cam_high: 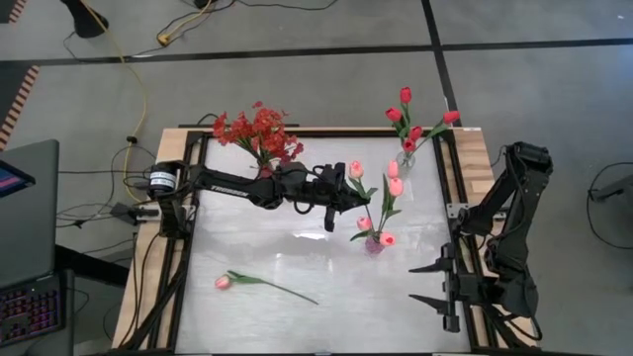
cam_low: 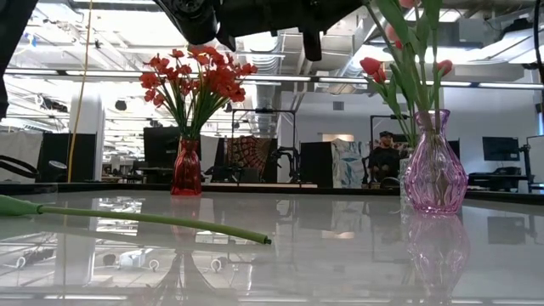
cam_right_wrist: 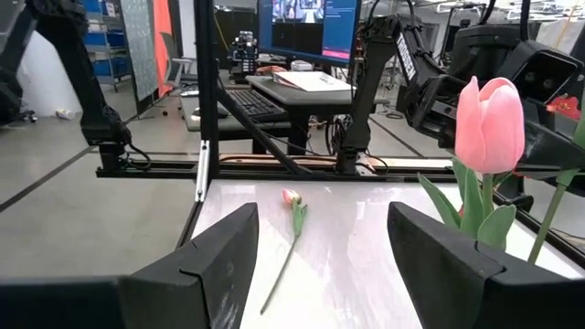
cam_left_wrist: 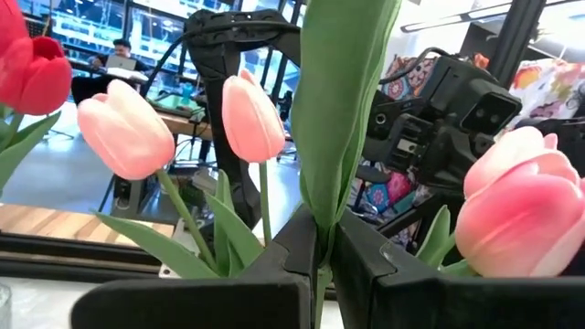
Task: Sort flowers into vase by color
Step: Put the pink tulip into the purple flower vase
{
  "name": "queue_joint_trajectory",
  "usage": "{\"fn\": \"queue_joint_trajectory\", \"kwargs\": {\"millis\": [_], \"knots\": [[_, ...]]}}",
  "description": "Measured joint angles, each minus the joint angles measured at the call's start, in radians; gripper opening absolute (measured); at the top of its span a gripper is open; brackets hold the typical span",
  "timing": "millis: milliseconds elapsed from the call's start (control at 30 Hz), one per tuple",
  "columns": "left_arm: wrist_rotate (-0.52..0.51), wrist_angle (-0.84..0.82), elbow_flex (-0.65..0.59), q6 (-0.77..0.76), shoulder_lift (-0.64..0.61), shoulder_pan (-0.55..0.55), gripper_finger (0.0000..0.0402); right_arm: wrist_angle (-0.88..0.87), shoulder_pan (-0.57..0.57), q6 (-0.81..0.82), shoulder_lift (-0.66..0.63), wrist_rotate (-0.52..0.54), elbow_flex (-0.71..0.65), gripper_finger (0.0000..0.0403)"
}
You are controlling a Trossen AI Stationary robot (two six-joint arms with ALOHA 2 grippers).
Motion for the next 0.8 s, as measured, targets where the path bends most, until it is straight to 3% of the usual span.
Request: {"fn": "queue_joint_trajectory", "kwargs": {"millis": [800], "knots": [[-0.032,-0.073,0.0,0.118,0.005,-0.043,0.0005,0.0,0.078,-0.034,-0.073,0.001,0.0,0.027]]}}
